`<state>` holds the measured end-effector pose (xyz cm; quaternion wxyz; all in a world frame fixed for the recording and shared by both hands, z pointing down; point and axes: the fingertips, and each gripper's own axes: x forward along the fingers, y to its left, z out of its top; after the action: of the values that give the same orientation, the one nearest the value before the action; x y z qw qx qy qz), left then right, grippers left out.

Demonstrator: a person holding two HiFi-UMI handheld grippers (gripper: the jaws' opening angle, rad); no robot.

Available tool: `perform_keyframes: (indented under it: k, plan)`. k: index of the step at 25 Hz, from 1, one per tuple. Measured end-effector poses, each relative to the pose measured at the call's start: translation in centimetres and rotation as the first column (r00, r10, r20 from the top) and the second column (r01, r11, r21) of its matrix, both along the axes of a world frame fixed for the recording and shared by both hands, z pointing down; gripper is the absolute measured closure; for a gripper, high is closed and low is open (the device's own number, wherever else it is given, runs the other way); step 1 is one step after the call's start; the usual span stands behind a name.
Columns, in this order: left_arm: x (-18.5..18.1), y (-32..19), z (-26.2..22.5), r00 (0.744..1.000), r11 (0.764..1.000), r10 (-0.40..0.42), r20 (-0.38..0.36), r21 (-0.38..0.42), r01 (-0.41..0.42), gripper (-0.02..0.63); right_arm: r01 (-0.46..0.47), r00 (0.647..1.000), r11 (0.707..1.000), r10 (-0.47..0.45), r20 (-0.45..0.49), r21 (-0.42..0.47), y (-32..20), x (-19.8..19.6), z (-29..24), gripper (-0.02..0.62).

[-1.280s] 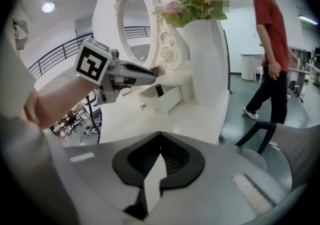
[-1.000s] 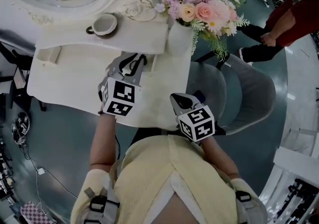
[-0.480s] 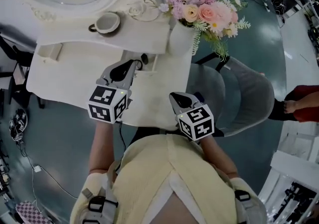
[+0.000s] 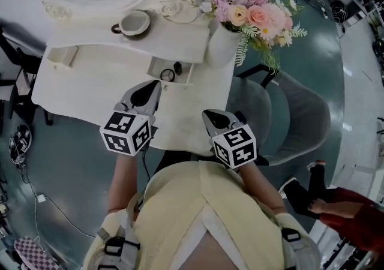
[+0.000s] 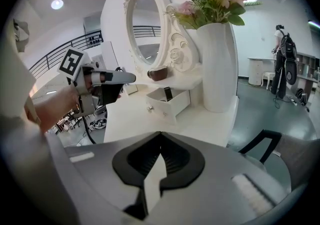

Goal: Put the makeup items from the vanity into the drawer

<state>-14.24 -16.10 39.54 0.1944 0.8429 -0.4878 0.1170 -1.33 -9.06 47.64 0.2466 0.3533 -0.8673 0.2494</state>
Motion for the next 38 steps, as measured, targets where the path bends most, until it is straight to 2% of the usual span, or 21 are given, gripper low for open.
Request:
perform_keyframes:
  k: [5,11,26,38]
  plan:
    - [-0.6,1.3,1.1,1.0,0.999,-0.028,0.0,-0.029,0.028,0.6,-0.006,1.0,1.0,0.006,-0.002,0.0,0.0,0.4,0.0,0.592]
    - [-0.1,2.5,2.1,0.996,0.996,-0.056,-0.076,-0.072,0.051,0.601,-0.01,1.0,1.0,0.01,0.0,-0.001,0.2,0.7,-0.1,0.592]
    - [-0.7,5.0,5.0,0.996,0.983,-0.086,-0.025,-0.168,0.08,0.6,-0.004,0.999,1.0,0.004,0.032,0.014,-0.2,1.2,-0.6,0.592]
    - [0.0,4.9,5.3,0.995,0.98,-0.095,-0.024,-0.176,0.089,0.6,-0.037,0.999,0.997,0.035,0.04,0.061,-1.4,1.8,-1.5,0.592]
